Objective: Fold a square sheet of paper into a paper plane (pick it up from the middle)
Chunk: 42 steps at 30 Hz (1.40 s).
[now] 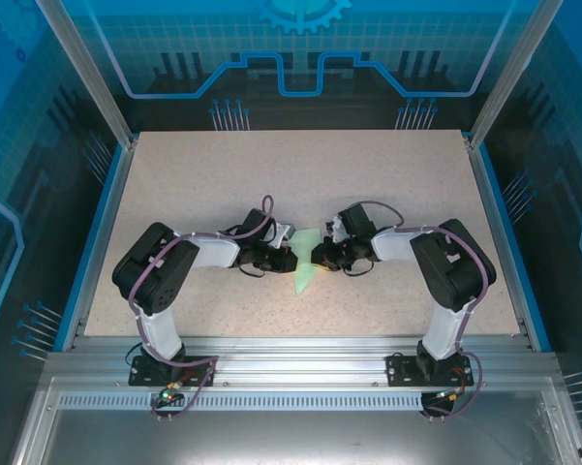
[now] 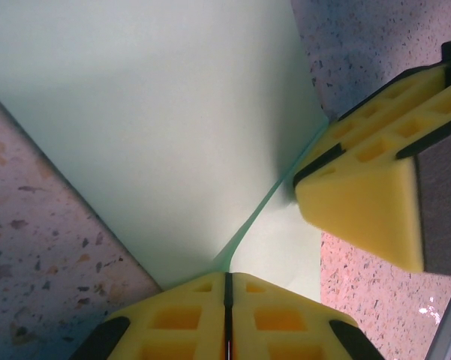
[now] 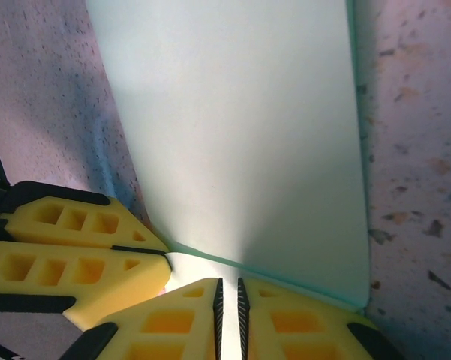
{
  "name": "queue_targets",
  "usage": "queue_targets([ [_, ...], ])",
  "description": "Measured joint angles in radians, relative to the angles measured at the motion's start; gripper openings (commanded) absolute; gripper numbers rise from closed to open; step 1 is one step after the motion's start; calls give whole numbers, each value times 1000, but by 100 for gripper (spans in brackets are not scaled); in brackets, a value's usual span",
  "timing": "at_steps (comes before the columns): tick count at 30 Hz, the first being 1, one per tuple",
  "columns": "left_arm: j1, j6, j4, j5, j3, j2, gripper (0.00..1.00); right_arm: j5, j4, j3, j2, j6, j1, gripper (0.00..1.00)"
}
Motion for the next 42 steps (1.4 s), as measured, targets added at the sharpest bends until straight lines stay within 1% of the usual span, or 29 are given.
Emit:
queue_targets([
  [6,0,0,0,0,0,0,11,-6,-2,8,-29,-14,-42,16],
  [12,0,0,0,0,0,0,11,-23,5,8,-21,-14,-42,16],
  [18,0,0,1,1,0,0,11,1,-7,10,22,-24,-45,16],
  [23,0,0,2,1,0,1,11,5,-26,18,20,-42,-45,16],
  [28,0,0,2,1,0,1,12,13,-77,27,-26,-49,-45,17],
  [33,0,0,2,2,0,1,12,2,-74,50,-75,-49,-37,17],
  [37,0,0,2,3,0,1,12,8,-76,55,-60,-49,-21,17],
  [42,0,0,1,3,2,1,13,32,-77,55,11,-53,-21,16],
])
